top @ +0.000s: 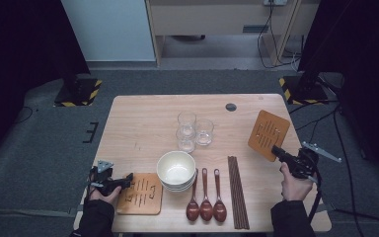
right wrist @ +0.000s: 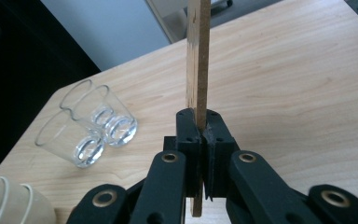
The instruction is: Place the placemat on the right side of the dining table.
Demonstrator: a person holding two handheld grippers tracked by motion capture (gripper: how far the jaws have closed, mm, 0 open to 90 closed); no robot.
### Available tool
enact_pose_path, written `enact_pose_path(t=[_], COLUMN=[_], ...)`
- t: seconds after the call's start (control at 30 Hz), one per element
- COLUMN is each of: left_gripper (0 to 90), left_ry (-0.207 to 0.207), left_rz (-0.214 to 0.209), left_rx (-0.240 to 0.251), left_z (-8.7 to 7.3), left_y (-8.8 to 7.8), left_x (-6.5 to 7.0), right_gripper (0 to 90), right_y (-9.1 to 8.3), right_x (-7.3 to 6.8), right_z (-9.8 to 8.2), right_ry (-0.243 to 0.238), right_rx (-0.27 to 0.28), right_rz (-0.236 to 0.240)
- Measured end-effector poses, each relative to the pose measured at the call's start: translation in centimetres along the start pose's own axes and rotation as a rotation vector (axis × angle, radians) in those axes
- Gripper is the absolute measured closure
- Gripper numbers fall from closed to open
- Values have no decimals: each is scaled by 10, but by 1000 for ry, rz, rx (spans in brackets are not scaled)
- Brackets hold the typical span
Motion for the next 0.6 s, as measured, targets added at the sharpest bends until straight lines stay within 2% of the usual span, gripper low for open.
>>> enact_pose_path(t=[0.33, 0.6], left_gripper=[27, 27], left_ry=[0, 0], left_rz=[0, 0], left_rx=[0, 0], left_z=[0, 0], left_y=[0, 0], left_x=[0, 0], right_gripper=[874, 874], right_y=[12, 18], right_x=[15, 18], right_z=[-12, -17], right_ry=[8, -6], right_rx=[-42, -55], right_rz=[-39, -56])
Point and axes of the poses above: each handheld gripper's, and its own axes: y roughly forward along the jaws, z roughly out of its top, x roughly to its right, the point moved 10 cm from there along y, roughly forward along the jaws, and after that the axes turned 3 degrees about -z, right-handed, at the moved point
